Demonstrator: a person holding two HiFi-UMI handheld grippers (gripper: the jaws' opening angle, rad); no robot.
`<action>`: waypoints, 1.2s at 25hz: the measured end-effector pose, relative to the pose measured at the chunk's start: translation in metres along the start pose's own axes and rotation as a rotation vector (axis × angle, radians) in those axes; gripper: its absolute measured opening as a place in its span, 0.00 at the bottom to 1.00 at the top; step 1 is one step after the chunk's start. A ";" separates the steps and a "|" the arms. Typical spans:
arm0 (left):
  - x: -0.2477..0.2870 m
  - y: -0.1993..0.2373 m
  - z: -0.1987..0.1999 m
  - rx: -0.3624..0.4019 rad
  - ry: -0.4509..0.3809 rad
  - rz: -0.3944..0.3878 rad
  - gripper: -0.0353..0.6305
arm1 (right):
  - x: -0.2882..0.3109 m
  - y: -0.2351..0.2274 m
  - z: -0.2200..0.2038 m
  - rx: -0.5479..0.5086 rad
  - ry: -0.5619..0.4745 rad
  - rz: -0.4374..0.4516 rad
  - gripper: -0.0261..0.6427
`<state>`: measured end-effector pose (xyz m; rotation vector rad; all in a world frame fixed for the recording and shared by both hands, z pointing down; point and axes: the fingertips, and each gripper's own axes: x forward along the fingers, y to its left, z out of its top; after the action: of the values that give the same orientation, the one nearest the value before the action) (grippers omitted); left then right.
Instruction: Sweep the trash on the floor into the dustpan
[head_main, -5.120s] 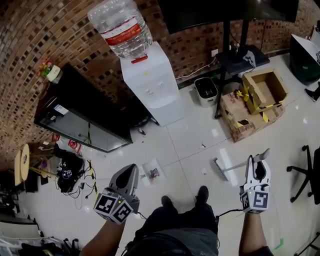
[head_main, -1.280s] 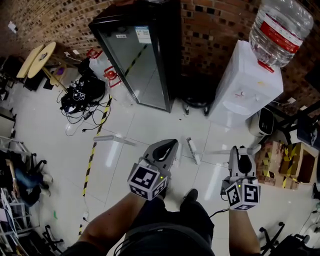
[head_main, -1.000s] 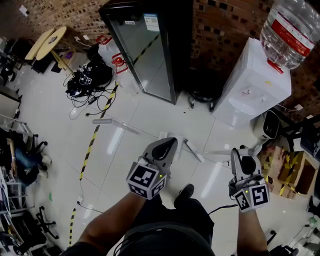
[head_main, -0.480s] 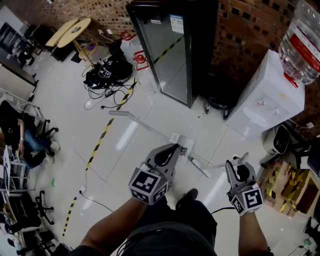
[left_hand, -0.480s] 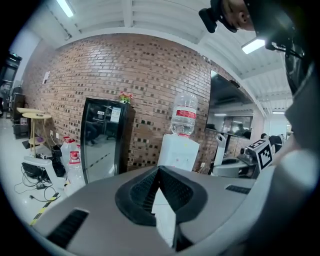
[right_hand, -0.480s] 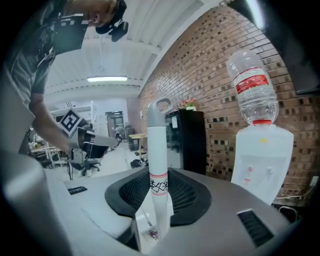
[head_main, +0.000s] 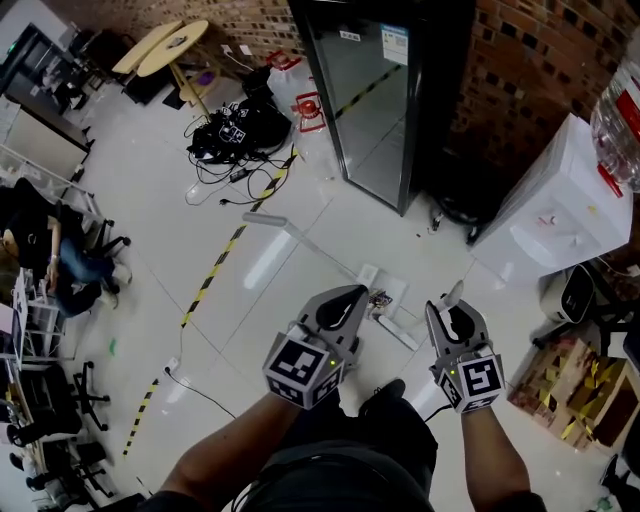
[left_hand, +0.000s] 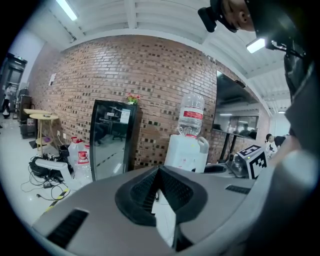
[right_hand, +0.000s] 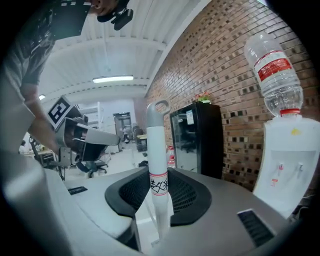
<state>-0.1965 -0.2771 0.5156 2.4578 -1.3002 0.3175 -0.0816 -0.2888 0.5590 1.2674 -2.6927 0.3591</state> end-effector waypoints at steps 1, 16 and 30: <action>-0.004 0.004 0.003 0.004 0.002 0.001 0.06 | 0.003 -0.002 0.004 0.009 -0.004 -0.014 0.21; -0.020 -0.008 0.059 0.038 -0.049 -0.051 0.06 | -0.079 -0.004 0.066 0.005 -0.094 -0.161 0.21; -0.057 -0.168 0.112 0.151 -0.127 -0.237 0.06 | -0.252 -0.007 0.188 -0.134 -0.247 -0.286 0.21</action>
<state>-0.0846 -0.1907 0.3602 2.7659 -1.0496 0.2082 0.0782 -0.1593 0.3213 1.7239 -2.6134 -0.0141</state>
